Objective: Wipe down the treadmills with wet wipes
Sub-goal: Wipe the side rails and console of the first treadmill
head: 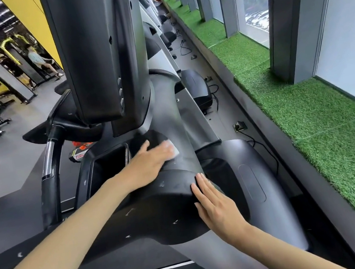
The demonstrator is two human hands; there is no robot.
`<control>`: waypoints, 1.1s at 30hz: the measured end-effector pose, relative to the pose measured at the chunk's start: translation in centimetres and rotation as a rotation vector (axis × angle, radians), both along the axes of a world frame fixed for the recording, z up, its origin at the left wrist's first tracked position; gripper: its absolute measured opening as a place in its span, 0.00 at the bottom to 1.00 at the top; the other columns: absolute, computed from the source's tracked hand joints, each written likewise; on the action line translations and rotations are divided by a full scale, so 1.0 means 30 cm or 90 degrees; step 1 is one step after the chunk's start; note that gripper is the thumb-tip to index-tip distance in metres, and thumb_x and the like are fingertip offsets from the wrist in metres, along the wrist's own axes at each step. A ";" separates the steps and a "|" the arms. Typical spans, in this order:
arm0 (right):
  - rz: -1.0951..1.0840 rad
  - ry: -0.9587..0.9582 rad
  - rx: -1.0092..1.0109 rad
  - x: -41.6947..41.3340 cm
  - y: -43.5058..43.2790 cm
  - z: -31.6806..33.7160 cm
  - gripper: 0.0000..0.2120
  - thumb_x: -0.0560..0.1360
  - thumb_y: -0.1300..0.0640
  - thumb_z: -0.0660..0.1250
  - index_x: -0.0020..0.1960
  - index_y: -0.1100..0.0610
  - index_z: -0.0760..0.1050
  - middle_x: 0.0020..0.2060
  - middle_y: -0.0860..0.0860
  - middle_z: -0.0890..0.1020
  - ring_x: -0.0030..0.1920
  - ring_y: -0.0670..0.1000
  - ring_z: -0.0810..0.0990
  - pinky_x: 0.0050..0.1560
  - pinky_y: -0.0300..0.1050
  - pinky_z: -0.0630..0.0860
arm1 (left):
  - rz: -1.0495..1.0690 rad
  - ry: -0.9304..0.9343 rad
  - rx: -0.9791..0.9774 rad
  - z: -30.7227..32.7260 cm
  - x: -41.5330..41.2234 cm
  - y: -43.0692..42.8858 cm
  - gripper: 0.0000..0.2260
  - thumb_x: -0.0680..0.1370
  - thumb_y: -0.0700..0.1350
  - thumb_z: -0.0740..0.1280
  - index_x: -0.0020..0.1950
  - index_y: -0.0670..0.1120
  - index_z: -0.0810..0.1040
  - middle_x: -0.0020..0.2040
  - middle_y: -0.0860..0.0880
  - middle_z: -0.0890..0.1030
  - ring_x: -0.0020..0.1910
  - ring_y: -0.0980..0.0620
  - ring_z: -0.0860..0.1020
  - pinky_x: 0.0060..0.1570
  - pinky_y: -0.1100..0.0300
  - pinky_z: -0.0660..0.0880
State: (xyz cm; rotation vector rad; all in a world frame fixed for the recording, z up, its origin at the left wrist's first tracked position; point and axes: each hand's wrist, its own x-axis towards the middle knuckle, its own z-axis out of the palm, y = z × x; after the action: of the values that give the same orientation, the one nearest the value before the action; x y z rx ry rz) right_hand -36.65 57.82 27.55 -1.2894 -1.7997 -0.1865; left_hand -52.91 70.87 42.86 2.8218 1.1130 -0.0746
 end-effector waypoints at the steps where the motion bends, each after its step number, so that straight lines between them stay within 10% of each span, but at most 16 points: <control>1: 0.000 -0.005 0.003 0.003 0.002 0.001 0.18 0.78 0.59 0.59 0.61 0.68 0.77 0.62 0.64 0.77 0.64 0.61 0.76 0.65 0.52 0.72 | -0.016 0.018 -0.054 0.002 -0.004 -0.012 0.26 0.81 0.31 0.50 0.73 0.55 0.67 0.75 0.63 0.59 0.74 0.66 0.54 0.74 0.54 0.38; 6: 0.007 0.027 -0.018 -0.003 -0.005 0.001 0.19 0.80 0.59 0.55 0.63 0.67 0.75 0.65 0.63 0.76 0.66 0.60 0.74 0.67 0.50 0.69 | 0.114 -0.078 0.100 0.039 -0.067 0.076 0.35 0.73 0.22 0.51 0.70 0.54 0.72 0.73 0.58 0.67 0.74 0.60 0.59 0.72 0.61 0.35; 9: 0.028 0.053 -0.032 -0.006 -0.009 -0.003 0.19 0.81 0.58 0.53 0.66 0.66 0.71 0.67 0.63 0.74 0.68 0.60 0.72 0.67 0.49 0.69 | 0.011 0.002 -0.055 0.016 -0.017 0.009 0.32 0.77 0.25 0.50 0.71 0.55 0.72 0.71 0.63 0.65 0.68 0.73 0.53 0.74 0.63 0.38; 16: 0.023 0.037 -0.021 0.006 -0.008 0.008 0.19 0.77 0.61 0.57 0.64 0.67 0.73 0.66 0.62 0.74 0.68 0.60 0.73 0.65 0.50 0.73 | 0.082 0.008 -0.181 0.102 -0.117 0.073 0.16 0.82 0.42 0.56 0.65 0.49 0.78 0.66 0.55 0.73 0.69 0.56 0.67 0.71 0.68 0.44; 20: 0.047 0.047 -0.024 0.009 -0.011 0.001 0.24 0.70 0.69 0.66 0.66 0.67 0.70 0.66 0.63 0.74 0.68 0.61 0.72 0.64 0.52 0.74 | 0.009 0.131 -0.183 0.051 -0.004 0.021 0.22 0.84 0.37 0.50 0.71 0.59 0.68 0.74 0.57 0.62 0.74 0.66 0.51 0.70 0.58 0.28; 24: 0.060 0.005 -0.036 0.039 -0.009 0.002 0.31 0.63 0.74 0.69 0.66 0.69 0.70 0.66 0.65 0.73 0.68 0.62 0.71 0.69 0.50 0.68 | 0.010 0.201 -0.182 0.006 0.060 0.057 0.26 0.83 0.37 0.49 0.67 0.65 0.71 0.77 0.54 0.59 0.77 0.56 0.40 0.70 0.47 0.25; 27: 0.051 0.015 -0.042 0.030 -0.006 0.001 0.28 0.66 0.72 0.61 0.66 0.68 0.71 0.68 0.64 0.72 0.69 0.61 0.70 0.67 0.49 0.70 | 0.076 0.138 -0.187 0.098 -0.042 0.042 0.26 0.84 0.40 0.53 0.61 0.76 0.69 0.76 0.60 0.53 0.75 0.51 0.33 0.70 0.57 0.26; 33: 0.057 0.085 -0.056 0.002 -0.008 -0.007 0.28 0.68 0.70 0.53 0.68 0.66 0.65 0.67 0.64 0.73 0.68 0.61 0.71 0.63 0.51 0.74 | 0.150 0.179 -0.152 0.120 -0.024 -0.034 0.22 0.84 0.43 0.53 0.65 0.71 0.67 0.77 0.58 0.56 0.74 0.47 0.50 0.72 0.58 0.40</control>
State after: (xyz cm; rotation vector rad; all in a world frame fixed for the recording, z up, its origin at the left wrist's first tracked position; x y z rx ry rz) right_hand -36.59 57.57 27.35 -1.2487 -1.7632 0.0289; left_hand -53.62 69.84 46.45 2.5042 1.3797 -0.5588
